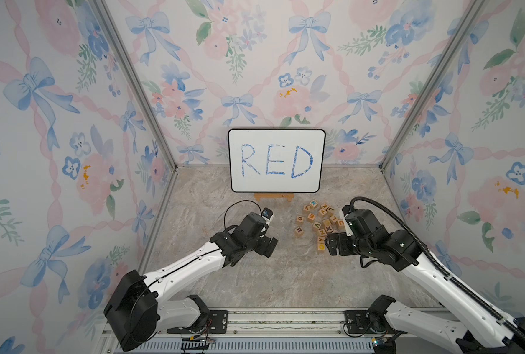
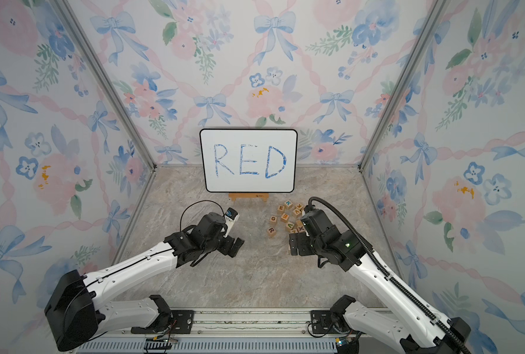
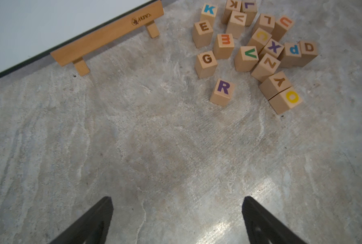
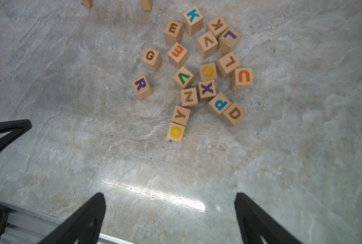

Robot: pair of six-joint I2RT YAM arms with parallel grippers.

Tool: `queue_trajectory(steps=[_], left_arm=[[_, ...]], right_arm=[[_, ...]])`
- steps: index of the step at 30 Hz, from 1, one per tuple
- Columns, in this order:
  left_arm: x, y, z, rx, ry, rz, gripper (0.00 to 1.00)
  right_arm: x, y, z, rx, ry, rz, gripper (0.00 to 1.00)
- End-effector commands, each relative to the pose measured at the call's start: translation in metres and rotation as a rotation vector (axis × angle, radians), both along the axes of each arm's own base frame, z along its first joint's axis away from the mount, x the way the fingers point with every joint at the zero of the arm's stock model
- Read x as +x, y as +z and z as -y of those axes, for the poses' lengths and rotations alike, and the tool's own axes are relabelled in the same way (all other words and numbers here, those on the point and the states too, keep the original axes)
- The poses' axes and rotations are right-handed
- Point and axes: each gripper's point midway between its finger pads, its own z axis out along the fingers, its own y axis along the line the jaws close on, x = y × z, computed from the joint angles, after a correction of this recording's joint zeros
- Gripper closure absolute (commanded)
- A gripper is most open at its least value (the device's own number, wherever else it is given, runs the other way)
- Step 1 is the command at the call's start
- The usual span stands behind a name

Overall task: Assemble the uppercase word "red" with letter blocks
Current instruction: Pick up the letter block from the center of the board.

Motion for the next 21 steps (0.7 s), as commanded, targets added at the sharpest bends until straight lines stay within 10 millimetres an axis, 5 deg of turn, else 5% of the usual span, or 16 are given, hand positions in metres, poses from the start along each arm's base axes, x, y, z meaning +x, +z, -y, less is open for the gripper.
queue_trajectory(steps=[1, 11, 21], left_arm=[[-0.001, -0.007, 0.003, 0.053, 0.007, -0.042, 0.02], [0.005, -0.022, 0.033, 0.118, -0.136, -0.074, 0.02], [0.022, -0.013, 0.061, 0.161, -0.263, -0.013, 0.02]], right_arm=[[-0.013, -0.01, 0.006, -0.004, -0.017, -0.044, 0.03], [-0.01, -0.009, 0.006, -0.037, -0.001, -0.04, 0.03], [-0.006, -0.013, 0.007, -0.068, -0.002, -0.052, 0.03]])
